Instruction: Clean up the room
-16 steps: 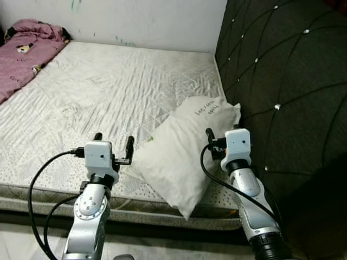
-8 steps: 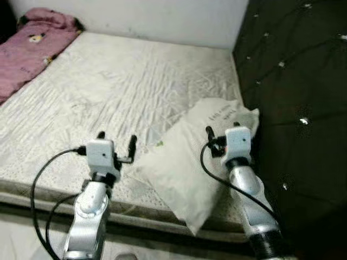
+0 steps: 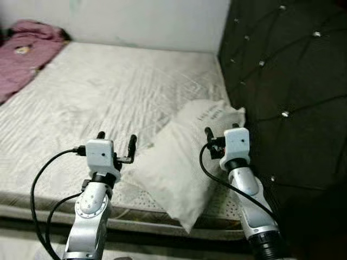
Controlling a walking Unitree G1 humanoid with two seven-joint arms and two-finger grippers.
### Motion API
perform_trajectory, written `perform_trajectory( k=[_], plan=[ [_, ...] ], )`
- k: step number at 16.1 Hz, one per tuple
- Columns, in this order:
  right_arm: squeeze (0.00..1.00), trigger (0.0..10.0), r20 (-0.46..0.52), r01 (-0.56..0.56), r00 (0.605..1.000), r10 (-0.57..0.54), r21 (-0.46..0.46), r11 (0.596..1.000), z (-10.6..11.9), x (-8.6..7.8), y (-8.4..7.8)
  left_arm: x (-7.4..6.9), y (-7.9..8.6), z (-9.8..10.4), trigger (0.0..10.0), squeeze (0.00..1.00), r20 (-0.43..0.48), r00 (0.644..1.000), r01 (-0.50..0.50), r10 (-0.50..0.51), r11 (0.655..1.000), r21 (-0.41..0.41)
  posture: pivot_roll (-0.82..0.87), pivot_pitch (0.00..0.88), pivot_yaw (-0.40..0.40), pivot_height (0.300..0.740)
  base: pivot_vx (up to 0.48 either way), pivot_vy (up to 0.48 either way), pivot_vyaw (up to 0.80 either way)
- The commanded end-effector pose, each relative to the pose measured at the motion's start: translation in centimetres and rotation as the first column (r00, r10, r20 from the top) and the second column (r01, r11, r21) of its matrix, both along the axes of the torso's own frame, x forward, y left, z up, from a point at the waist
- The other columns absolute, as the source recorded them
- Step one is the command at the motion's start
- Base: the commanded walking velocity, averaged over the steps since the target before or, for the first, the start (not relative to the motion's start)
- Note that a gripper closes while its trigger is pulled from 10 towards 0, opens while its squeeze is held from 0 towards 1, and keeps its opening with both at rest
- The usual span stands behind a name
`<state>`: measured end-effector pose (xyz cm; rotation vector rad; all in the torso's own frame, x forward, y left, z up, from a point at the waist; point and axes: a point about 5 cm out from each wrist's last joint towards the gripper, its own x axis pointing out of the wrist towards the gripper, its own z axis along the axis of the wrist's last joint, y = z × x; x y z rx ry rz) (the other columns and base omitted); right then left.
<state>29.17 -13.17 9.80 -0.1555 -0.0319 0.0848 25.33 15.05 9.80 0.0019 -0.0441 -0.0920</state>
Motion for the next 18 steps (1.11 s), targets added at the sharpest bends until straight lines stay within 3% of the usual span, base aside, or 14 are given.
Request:
perform_trajectory(
  k=[1,4,7,11,13,15,17,18],
  plan=[
    [0.0,10.0,0.012,0.009,1.0,-0.009,0.002,1.0,0.4,0.2,-0.3,0.1,-0.1,0.0,10.0,0.0,-0.006,1.0,0.001,0.0,1.0,0.005,0.08,0.0,-0.024,0.74,0.0,0.0,0.0],
    [0.0,10.0,0.015,-0.005,1.0,0.004,0.019,1.0,0.4,0.1,-0.2,-0.1,0.3,0.0,10.0,0.0,-0.002,0.999,-0.036,0.036,0.999,0.012,0.08,0.0,-0.023,0.74,0.0,0.0,0.0],
    [0.0,10.0,0.017,-0.08,0.997,0.078,0.118,0.99,1.3,-0.3,1.1,-0.3,1.0,0.5,10.0,0.0,0.01,0.995,-0.101,0.101,0.993,0.059,0.08,0.005,-0.026,0.74,0.0,0.0,0.0],
    [0.0,10.0,0.005,-0.108,0.994,0.109,0.147,0.983,1.3,-1.0,1.3,-2.6,3.8,0.2,10.0,0.0,-0.014,0.98,-0.194,0.196,0.977,0.09,0.1,0.034,-0.04,0.74,0.0,0.0,0.0],
    [0.0,10.0,0.014,-0.122,0.993,0.121,0.14,0.983,1.8,-1.3,1.3,-3.2,4.3,0.1,10.0,0.0,-0.02,0.977,-0.21,0.213,0.973,0.098,0.1,0.04,-0.044,0.74,0.0,0.0,0.0],
    [0.0,10.0,0.044,-0.094,0.995,0.091,0.077,0.993,2.4,-1.4,0.5,-4.0,4.8,-0.2,10.0,0.0,-0.033,0.971,-0.231,0.236,0.967,0.108,0.1,0.045,-0.044,0.74,0.0,0.0,0.0],
    [0.0,10.0,-0.031,0.008,0.999,-0.006,0.079,0.997,0.4,-1.7,-0.7,-4.4,5.3,-0.9,10.0,0.0,-0.06,0.956,-0.279,0.286,0.955,0.101,0.09,0.043,-0.041,0.74,0.0,0.0,0.0],
    [0.0,10.0,-0.038,0.035,0.999,-0.031,0.098,0.995,0.5,-1.4,-1.2,-4.2,5.1,-0.9,10.0,0.0,-0.056,0.957,-0.273,0.283,0.952,0.136,0.08,0.047,-0.034,0.74,0.0,0.0,0.0]
  ],
)
